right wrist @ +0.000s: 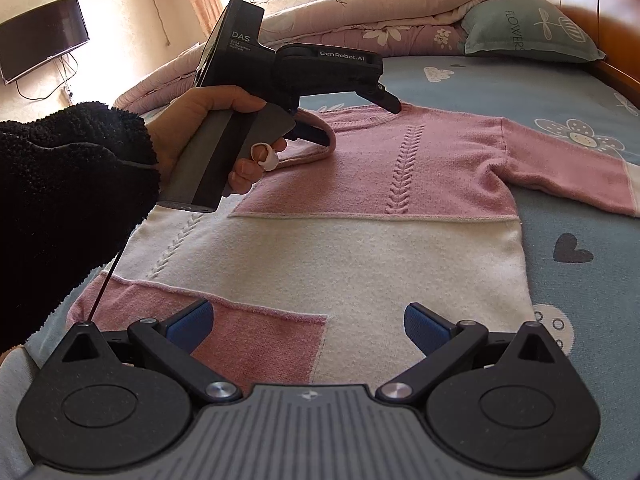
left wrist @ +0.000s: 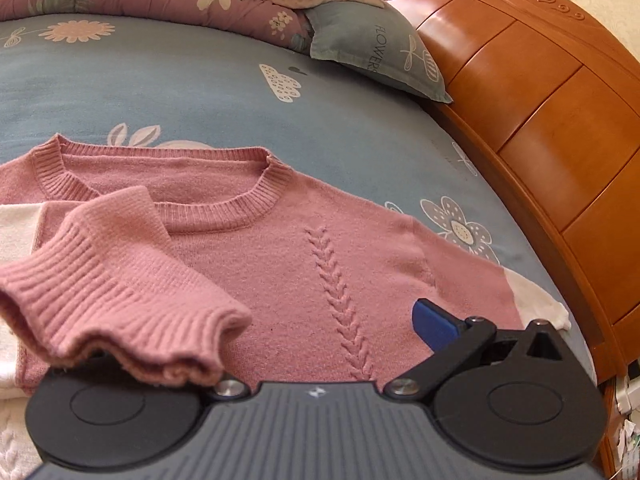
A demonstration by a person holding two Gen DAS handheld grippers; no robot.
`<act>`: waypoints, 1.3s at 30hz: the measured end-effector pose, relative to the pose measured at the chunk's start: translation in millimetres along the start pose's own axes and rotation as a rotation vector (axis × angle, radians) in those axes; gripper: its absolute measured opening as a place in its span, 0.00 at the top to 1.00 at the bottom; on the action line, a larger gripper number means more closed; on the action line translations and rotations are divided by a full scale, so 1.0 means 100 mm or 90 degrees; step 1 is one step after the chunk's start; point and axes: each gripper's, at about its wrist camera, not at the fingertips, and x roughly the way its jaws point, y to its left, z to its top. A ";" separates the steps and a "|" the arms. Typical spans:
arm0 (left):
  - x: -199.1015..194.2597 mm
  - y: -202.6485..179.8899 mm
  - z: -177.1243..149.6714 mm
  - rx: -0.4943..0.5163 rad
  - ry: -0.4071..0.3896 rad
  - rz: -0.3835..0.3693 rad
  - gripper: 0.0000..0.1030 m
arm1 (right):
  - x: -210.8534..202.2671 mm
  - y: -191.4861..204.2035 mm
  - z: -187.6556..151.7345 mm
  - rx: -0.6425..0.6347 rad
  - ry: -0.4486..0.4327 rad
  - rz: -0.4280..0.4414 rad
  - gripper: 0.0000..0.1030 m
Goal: Fold clothes
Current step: 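Lower the sleeve onto the sweater body and open the left tool, then raise the left tool away from the folded sleeve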
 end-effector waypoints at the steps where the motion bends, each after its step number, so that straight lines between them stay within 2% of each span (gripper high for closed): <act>1: 0.04 -0.04 -0.01 0.020 0.014 0.017 0.01 | 0.00 0.00 0.00 -0.001 0.001 -0.001 0.00; 3: 0.07 -0.13 -0.01 0.053 0.040 0.033 0.01 | 0.01 0.01 0.00 -0.003 0.003 -0.002 0.00; 6: -0.03 -0.16 -0.05 0.061 0.057 0.010 0.01 | 0.02 0.00 0.00 -0.001 0.005 -0.004 0.00; 7: -0.10 -0.12 -0.05 0.046 0.056 -0.012 0.01 | 0.02 -0.01 0.00 0.000 0.004 -0.005 0.00; 8: -0.17 -0.07 -0.06 0.028 0.050 -0.029 0.01 | 0.02 -0.01 0.00 0.001 0.004 -0.005 0.00; 12: -0.46 0.16 -0.05 -0.033 0.012 -0.032 0.01 | 0.00 -0.01 0.00 0.001 -0.001 0.000 0.00; 15: -0.60 0.41 0.02 -0.085 -0.020 -0.003 0.01 | 0.00 0.00 0.00 -0.002 0.000 0.001 0.00; 16: -0.60 0.52 0.04 -0.118 -0.020 -0.002 0.01 | 0.00 0.00 0.00 -0.002 0.000 0.000 0.00; 25: -0.25 0.54 0.32 -0.148 -0.083 0.018 0.01 | 0.06 0.01 -0.01 -0.005 0.015 -0.010 0.00; 37: -0.32 -0.10 0.24 -0.029 0.006 -0.102 0.01 | 0.11 -0.02 -0.02 -0.002 0.027 -0.019 0.00; 39: -0.54 -0.01 0.24 -0.027 -0.008 -0.086 0.01 | 0.13 -0.02 -0.02 -0.002 0.031 -0.022 0.00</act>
